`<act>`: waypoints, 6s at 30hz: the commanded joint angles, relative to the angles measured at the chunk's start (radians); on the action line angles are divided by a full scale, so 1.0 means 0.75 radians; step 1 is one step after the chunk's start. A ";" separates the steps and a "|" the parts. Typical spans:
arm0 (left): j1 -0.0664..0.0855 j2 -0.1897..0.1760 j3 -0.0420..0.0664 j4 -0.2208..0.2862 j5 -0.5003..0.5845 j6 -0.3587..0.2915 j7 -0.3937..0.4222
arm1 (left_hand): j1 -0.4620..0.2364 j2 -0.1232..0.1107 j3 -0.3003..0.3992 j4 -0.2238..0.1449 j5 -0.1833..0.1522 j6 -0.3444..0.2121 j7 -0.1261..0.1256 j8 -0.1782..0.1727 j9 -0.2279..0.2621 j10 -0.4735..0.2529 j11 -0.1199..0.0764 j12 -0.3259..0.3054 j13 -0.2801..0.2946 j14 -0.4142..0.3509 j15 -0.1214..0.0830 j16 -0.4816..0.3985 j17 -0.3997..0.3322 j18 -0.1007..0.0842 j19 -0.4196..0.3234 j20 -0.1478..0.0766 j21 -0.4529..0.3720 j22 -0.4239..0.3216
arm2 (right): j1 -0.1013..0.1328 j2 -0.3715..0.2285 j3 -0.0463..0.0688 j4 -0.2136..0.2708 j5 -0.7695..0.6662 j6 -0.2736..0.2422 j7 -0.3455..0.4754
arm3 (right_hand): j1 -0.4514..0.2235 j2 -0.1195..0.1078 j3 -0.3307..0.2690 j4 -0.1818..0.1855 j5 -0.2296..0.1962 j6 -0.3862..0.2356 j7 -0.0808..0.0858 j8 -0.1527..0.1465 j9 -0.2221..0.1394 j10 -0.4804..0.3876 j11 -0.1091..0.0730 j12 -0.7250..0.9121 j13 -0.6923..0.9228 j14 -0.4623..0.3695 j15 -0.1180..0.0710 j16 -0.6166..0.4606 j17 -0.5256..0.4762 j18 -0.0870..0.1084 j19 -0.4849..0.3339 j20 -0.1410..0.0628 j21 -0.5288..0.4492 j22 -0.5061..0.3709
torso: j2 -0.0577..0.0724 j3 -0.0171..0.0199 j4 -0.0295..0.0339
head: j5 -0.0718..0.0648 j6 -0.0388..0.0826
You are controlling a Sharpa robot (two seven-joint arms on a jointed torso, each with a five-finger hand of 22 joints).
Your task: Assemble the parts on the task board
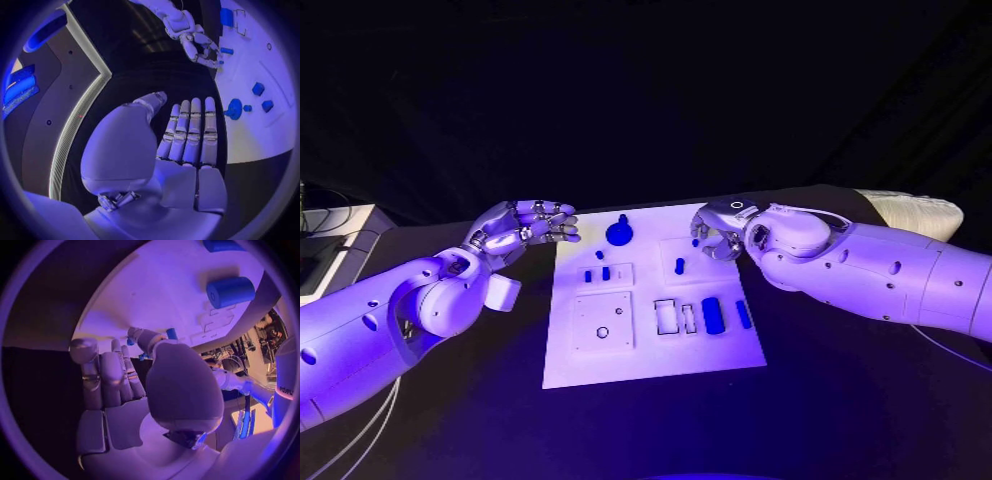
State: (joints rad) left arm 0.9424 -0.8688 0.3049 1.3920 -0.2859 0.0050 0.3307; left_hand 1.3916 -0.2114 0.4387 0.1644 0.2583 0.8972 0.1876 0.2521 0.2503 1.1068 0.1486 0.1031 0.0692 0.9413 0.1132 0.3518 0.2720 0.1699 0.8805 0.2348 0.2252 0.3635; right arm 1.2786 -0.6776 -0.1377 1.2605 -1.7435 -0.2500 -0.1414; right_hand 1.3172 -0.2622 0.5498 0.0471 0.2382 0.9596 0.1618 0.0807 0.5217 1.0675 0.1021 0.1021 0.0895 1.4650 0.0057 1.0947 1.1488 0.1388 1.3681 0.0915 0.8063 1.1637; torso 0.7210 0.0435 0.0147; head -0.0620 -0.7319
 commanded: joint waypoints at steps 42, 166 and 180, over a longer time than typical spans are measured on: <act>-0.006 -0.001 0.005 0.015 0.030 -0.002 0.044 | 0.051 0.014 0.014 0.003 -0.005 0.015 0.016 0.012 -0.004 0.037 0.003 -0.034 0.002 0.020 0.013 -0.076 0.001 0.018 0.031 0.017 -0.078 -0.074 | -0.020 0.049 -0.002 -0.021 -0.025 -0.006 -0.005 | 0.021 0.070 0.084 0.043 -0.015 0.106 -0.020 0.031 -0.028 0.119 -0.020 0.003 -0.022 0.064 -0.006 0.179 0.093 -0.044 0.061 0.003 0.223 0.139 | 0.001 0.0036 -0.0023 | 0.016 -0.025; -0.005 0.065 0.005 -0.082 0.040 0.012 -0.003 | 0.061 0.006 0.020 -0.005 -0.006 0.010 0.028 0.006 -0.009 0.028 0.011 -0.046 0.001 0.022 0.019 -0.101 0.006 0.016 0.042 0.018 -0.100 -0.096 | -0.187 0.159 -0.035 0.321 -0.112 -0.192 -0.056 | 0.062 0.148 0.214 -0.046 -0.177 0.166 -0.052 0.144 0.067 0.287 -0.064 -0.005 0.015 0.061 -0.045 0.242 0.093 -0.071 0.095 -0.028 0.395 0.259 | -0.021 -0.0139 0.0021 | 0.234 -0.142; -0.005 0.063 0.005 -0.081 0.040 0.017 -0.008 | 0.060 0.006 0.020 -0.004 -0.006 0.010 0.029 0.005 -0.009 0.028 0.012 -0.047 0.001 0.022 0.019 -0.103 0.006 0.016 0.044 0.018 -0.102 -0.099 | -0.193 0.178 -0.035 0.291 -0.121 -0.204 -0.066 | 0.061 0.148 0.216 -0.047 -0.176 0.165 -0.051 0.144 0.068 0.287 -0.064 -0.006 0.016 0.061 -0.044 0.244 0.093 -0.071 0.096 -0.028 0.399 0.262 | -0.021 -0.0130 0.0033 | 0.234 -0.147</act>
State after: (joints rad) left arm 0.9382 -0.8225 0.3075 1.3288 -0.2631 0.0023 0.3218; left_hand 1.4295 -0.2049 0.4472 0.1614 0.2584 0.9042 0.2020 0.2556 0.2448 1.1296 0.1500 0.0732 0.0695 0.9505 0.1254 0.2805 0.2752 0.1696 0.9058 0.2484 0.1519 0.2904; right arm 1.1345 -0.5456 -0.1637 1.4820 -1.8166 -0.4035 -0.1846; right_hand 1.3612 -0.1581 0.7061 0.0124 0.1042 1.0878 0.1189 0.1832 0.5718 1.2309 0.0998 0.0905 0.0996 1.4651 -0.0229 1.2741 1.2194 0.0923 1.4323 0.0700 1.1047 1.3078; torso 0.7050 0.0334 0.0175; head 0.1131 -0.8411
